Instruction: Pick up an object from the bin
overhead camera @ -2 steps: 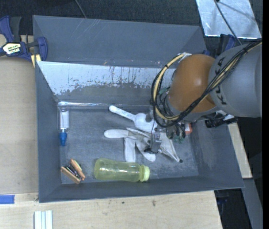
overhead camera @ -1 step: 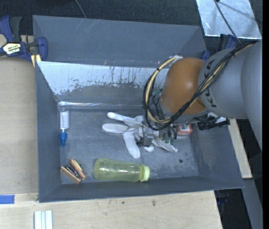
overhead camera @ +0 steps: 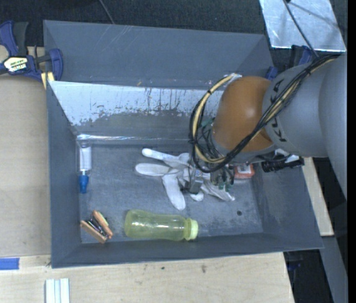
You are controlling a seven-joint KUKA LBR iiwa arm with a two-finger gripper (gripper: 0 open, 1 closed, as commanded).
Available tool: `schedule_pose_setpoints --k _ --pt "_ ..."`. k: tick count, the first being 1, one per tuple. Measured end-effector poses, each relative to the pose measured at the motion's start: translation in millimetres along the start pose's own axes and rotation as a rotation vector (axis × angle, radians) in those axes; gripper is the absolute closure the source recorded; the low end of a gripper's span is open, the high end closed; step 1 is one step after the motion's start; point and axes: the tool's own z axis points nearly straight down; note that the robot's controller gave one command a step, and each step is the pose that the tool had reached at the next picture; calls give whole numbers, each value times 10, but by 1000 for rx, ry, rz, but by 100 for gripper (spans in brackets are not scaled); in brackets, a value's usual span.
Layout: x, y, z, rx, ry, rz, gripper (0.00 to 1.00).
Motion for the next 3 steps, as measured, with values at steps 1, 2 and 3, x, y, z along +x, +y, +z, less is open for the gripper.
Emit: schedule_pose_setpoints --k 1,2,3 --pt "-137 -5 -906 3 10 13 100" --pt "-137 -5 -906 3 10 12 100" --pt "-185 -99 -512 0 1 59 100"
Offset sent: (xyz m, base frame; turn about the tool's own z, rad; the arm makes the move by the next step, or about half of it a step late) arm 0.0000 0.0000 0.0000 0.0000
